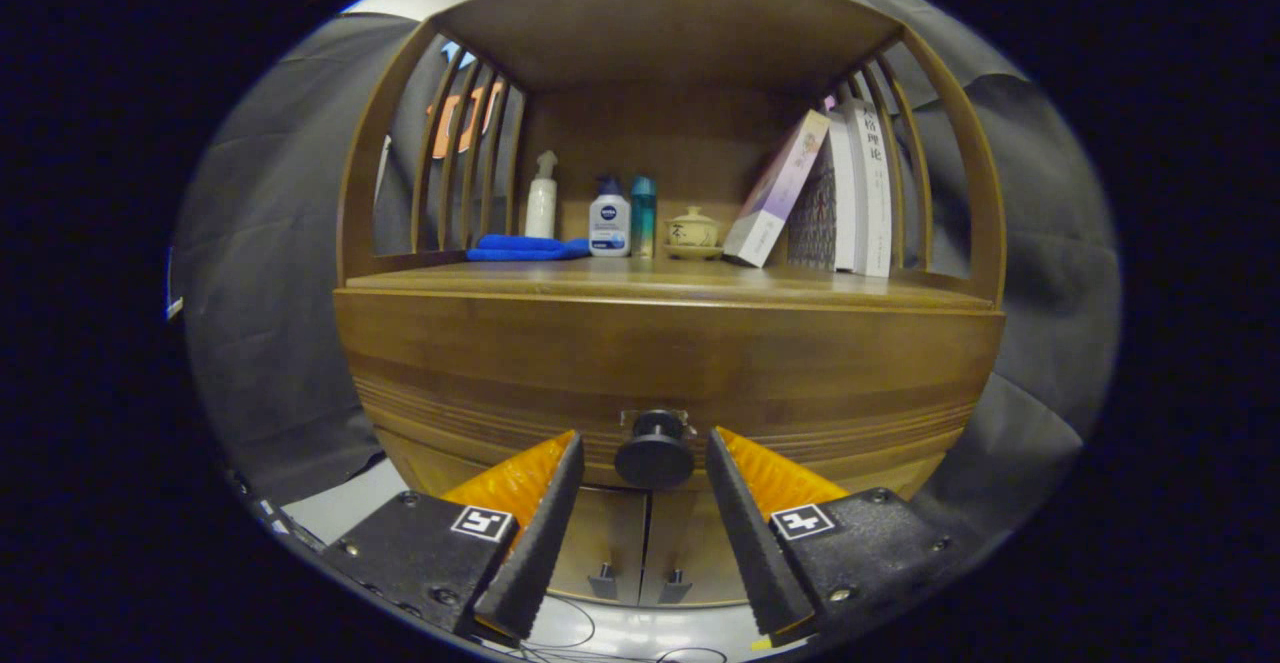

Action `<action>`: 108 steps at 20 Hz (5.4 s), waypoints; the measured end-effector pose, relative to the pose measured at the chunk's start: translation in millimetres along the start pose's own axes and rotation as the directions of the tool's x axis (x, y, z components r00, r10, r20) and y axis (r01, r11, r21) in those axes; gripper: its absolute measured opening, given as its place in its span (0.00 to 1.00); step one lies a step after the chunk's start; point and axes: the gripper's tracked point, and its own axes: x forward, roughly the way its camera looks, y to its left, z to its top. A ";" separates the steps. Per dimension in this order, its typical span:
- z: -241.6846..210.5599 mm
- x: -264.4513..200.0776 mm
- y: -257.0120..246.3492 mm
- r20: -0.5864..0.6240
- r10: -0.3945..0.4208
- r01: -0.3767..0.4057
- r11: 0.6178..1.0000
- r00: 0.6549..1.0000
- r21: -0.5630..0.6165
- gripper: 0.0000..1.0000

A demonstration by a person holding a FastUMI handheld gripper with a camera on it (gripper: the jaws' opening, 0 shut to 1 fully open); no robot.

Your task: Pull open the drawer, take out the items inside it, and place them on the countertop above the cabinet.

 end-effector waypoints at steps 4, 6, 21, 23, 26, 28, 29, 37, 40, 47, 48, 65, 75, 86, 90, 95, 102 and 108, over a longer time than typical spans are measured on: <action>-2.7 19.5 0.3 0.009 0.001 -0.001 1.000 1.000 -0.014 0.67; -3.2 24.2 -3.2 0.020 -0.010 0.010 1.000 1.000 -0.022 0.60; -13.5 -14.2 -6.2 0.005 -0.007 0.007 1.000 1.000 -0.006 0.39; -17.7 -30.5 -5.6 0.002 -0.001 0.001 1.000 1.000 -0.007 0.39; -24.0 -55.6 -5.1 0.006 0.004 -0.004 1.000 1.000 -0.025 0.39; -29.5 -72.9 -4.4 0.004 0.012 -0.012 1.000 1.000 -0.023 0.39; -30.6 -80.5 -4.0 0.002 0.016 -0.016 1.000 1.000 -0.023 0.39; -52.3 -136.9 -1.5 -0.006 0.034 -0.034 0.999 0.999 -0.032 0.39; -60.3 -152.5 2.9 -0.013 0.057 -0.058 0.998 0.998 -0.037 0.39; -71.6 -182.6 4.9 -0.029 0.086 -0.087 0.995 0.996 -0.039 0.39; -73.3 -186.1 5.4 -0.033 0.090 -0.092 0.995 0.995 -0.043 0.39; 32.0 -236.2 42.3 -0.071 0.276 -0.276 0.961 0.958 0.023 0.77; 82.6 -179.9 38.1 -0.257 0.364 -0.360 0.931 0.895 0.066 0.90; 55.6 -107.0 16.4 -0.555 0.323 -0.288 0.945 0.766 0.152 0.91; 39.8 -95.8 13.9 -0.645 0.311 -0.269 0.949 0.698 0.167 0.91; 13.2 -78.9 13.0 -0.754 0.253 -0.227 0.964 0.606 0.142 0.90; -29.7 -60.1 6.1 -0.857 0.110 -0.152 0.988 0.504 0.038 0.88; -42.4 -54.6 9.2 -0.891 0.059 -0.116 0.993 0.449 0.008 0.74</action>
